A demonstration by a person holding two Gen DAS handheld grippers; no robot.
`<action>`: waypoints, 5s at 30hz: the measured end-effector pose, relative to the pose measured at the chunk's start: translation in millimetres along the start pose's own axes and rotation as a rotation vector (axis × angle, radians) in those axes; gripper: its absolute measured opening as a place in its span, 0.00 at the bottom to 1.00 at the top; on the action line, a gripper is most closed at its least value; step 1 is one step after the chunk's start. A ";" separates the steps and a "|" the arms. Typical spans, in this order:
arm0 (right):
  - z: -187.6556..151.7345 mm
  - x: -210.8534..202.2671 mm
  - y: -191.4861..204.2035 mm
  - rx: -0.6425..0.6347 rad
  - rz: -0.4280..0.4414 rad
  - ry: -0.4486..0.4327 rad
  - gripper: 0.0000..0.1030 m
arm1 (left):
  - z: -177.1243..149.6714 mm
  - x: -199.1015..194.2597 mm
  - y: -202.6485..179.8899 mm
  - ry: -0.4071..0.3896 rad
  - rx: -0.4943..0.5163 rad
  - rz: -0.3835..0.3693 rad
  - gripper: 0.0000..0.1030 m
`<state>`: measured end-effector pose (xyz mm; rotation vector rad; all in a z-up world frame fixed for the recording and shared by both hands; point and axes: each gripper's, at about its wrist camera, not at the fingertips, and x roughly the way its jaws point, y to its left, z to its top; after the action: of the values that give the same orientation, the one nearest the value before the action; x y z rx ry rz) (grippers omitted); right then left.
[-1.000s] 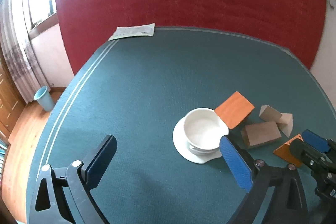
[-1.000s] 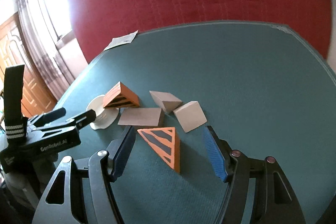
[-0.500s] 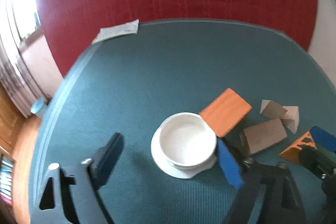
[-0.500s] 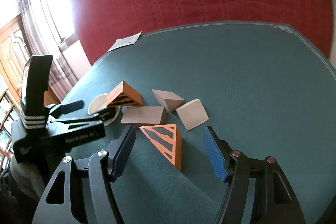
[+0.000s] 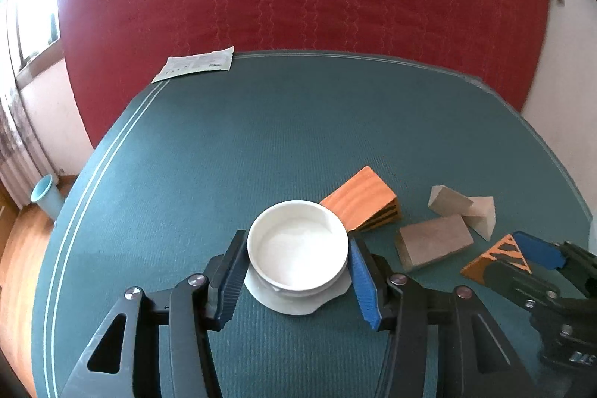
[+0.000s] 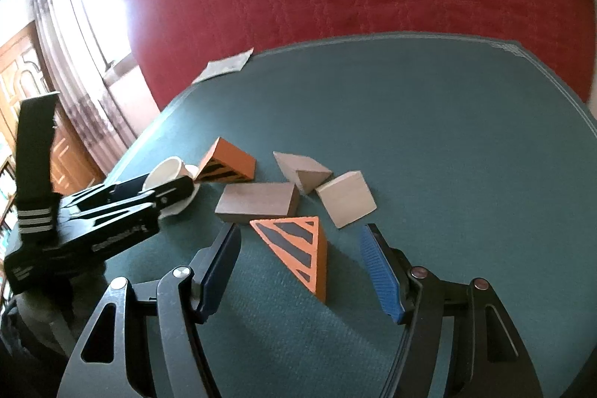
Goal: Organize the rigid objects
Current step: 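Grasp the orange striped triangle with the right tool while the left tool grasps the white bowl, then carry the orange triangle into the clear bowl with the right tool while the left tool carries the white bowl, then lower the white bowl and saucer into the clear bowl and open the left tool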
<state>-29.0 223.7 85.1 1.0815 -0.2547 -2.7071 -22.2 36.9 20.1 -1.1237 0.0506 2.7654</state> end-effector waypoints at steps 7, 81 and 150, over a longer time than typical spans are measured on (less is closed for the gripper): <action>-1.3 10.4 17.0 -0.085 -0.048 0.056 0.64 | 4.1 0.3 -6.0 -0.028 0.045 0.025 0.53; -79.3 -203.0 -131.9 0.195 -0.393 -0.199 0.30 | -12.4 -103.0 -152.1 -0.141 0.236 -0.254 0.53; -105.5 -252.8 -207.6 0.429 -0.548 -0.320 0.45 | -71.5 -140.8 -282.8 -0.108 0.602 -0.545 0.89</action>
<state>195.2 481.0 126.4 0.9051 -0.7135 -3.4309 170.9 291.2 74.5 -0.6928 0.4560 2.1019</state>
